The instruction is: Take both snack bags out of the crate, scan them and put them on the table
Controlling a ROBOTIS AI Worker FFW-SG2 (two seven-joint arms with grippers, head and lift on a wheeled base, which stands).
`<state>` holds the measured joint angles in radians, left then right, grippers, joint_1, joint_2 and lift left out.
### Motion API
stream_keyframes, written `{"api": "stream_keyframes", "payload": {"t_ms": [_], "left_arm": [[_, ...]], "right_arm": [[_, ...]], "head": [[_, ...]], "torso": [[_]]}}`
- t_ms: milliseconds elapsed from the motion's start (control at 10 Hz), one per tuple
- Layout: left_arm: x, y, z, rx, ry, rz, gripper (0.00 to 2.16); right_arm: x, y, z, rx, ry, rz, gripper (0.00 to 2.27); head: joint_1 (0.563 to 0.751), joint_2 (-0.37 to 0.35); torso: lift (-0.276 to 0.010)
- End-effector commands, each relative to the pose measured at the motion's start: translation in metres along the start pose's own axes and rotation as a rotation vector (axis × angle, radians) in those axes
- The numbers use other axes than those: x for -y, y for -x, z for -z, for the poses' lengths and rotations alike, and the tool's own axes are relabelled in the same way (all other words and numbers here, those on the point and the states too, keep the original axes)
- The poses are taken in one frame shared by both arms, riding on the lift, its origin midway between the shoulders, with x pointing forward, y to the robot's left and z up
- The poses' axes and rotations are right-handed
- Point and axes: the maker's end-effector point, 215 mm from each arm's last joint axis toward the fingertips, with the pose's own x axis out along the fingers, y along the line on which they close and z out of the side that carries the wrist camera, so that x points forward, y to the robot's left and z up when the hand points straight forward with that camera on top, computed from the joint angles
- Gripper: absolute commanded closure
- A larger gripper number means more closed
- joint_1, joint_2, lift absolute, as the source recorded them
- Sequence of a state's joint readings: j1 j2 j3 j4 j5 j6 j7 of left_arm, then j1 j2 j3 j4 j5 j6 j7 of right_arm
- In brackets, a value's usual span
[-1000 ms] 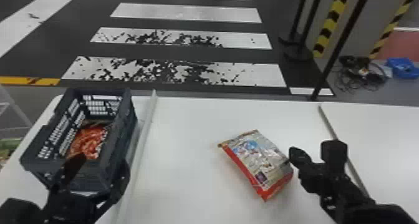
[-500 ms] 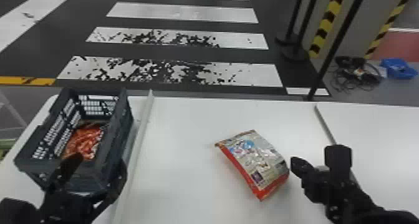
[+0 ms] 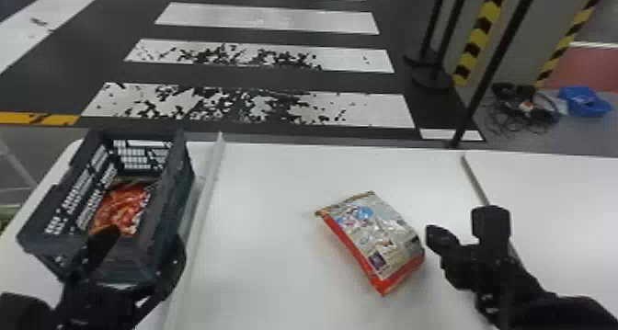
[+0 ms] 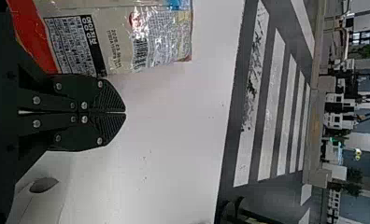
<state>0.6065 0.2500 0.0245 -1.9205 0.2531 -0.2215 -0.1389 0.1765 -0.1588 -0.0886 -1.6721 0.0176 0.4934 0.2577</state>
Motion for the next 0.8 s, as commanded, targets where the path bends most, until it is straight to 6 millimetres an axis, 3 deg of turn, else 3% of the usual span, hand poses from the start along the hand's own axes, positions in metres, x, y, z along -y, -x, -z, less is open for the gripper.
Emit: {"api": "stream_keyframes", "payload": {"t_ms": [0,700], "left_arm": [[0.0,0.0,0.0,0.001,0.0,0.001,0.09],[0.001,0.0,0.0,-0.001,0.0,0.001,0.09]], "right_arm": [[-0.006,0.001,0.007,-0.013,-0.001,-0.024,2.26],[-0.025,0.034,0.027,-0.073,-0.046,-0.143,2.26]], "head": [[0.695,-0.056],[0.695,-0.037]], "torso": [[-0.092],[-0.092]]}}
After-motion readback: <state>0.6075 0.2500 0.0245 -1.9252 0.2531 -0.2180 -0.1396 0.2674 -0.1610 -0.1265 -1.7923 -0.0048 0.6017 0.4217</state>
